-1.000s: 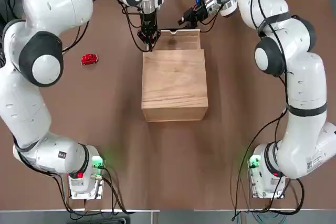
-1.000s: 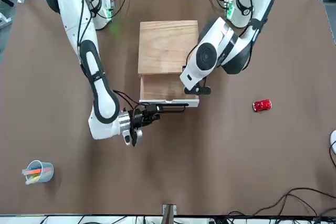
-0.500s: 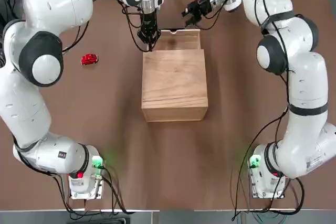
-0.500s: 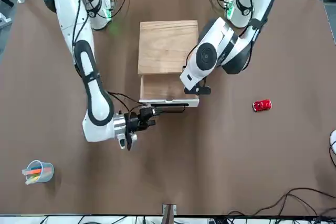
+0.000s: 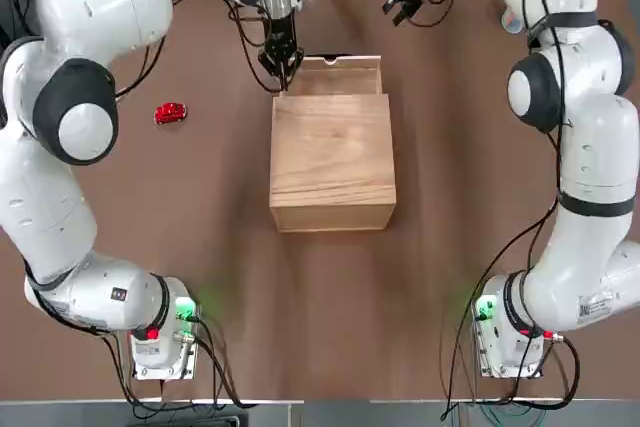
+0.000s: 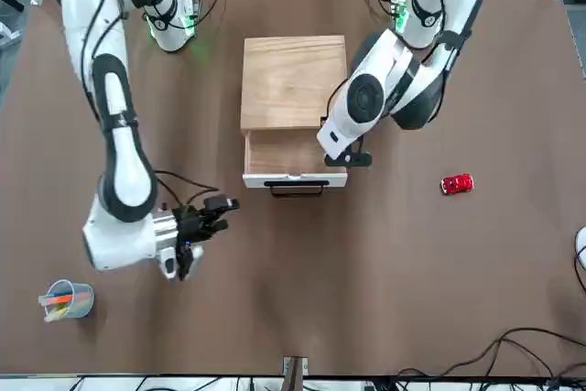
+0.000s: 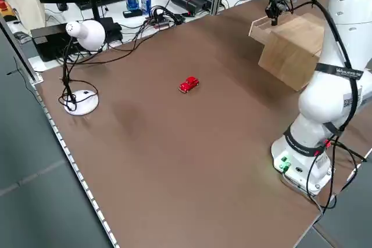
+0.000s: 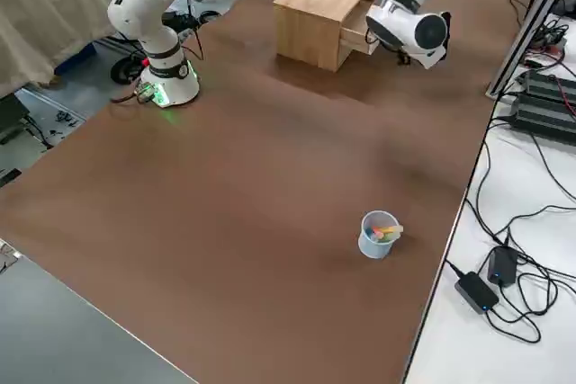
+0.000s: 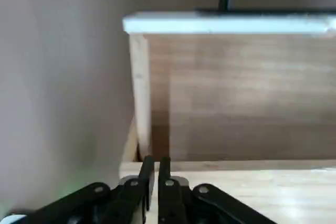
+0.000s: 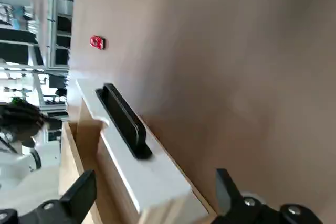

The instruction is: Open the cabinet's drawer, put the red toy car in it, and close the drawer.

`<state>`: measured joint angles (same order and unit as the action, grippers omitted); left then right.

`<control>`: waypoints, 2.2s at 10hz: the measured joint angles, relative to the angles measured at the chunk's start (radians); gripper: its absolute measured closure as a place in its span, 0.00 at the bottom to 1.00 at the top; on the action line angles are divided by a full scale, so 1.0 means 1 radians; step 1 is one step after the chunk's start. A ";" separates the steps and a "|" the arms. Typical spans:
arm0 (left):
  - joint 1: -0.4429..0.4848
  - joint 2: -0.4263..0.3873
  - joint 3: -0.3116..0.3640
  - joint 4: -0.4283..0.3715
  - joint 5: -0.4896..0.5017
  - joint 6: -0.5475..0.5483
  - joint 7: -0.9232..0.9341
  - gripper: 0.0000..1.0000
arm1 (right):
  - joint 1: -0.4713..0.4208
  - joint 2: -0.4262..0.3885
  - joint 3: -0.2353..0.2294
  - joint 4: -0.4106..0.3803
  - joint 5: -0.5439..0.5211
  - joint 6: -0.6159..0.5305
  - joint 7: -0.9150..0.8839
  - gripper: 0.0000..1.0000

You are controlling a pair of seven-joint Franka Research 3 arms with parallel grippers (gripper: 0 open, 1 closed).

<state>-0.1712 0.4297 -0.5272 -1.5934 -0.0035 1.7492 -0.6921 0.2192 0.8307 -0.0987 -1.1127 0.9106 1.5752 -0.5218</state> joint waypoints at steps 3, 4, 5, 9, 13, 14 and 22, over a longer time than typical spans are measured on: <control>0.083 -0.093 0.105 0.005 0.004 -0.006 0.004 0.68 | -0.033 -0.012 -0.074 0.051 -0.151 -0.119 0.046 0.00; 0.086 -0.112 0.168 0.004 0.005 -0.009 0.009 0.54 | -0.031 -0.024 -0.078 0.071 -0.247 -0.122 0.093 0.00; 0.087 -0.119 0.227 0.004 0.006 -0.010 0.005 0.38 | -0.028 -0.049 -0.079 0.084 -0.345 -0.122 0.155 0.00; 0.092 -0.129 0.456 -0.038 -0.003 0.014 -0.009 0.00 | -0.034 -0.157 -0.140 0.095 -0.513 -0.124 0.343 0.02; 0.106 -0.225 0.612 -0.318 -0.086 0.309 -0.180 0.00 | -0.046 -0.289 -0.198 0.097 -0.624 -0.133 0.373 0.02; 0.108 -0.239 0.612 -0.402 -0.087 0.389 -0.259 0.00 | -0.046 -0.315 -0.217 0.097 -0.634 -0.135 0.376 0.02; 0.159 -0.031 0.634 -0.527 -0.090 0.688 -0.538 0.00 | 0.007 -0.453 -0.219 -0.063 -0.710 -0.067 0.508 0.03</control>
<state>-0.0127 0.3983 0.1068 -2.1205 -0.0935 2.4371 -1.2300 0.2260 0.3773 -0.3175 -1.1756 0.2008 1.5084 -0.0141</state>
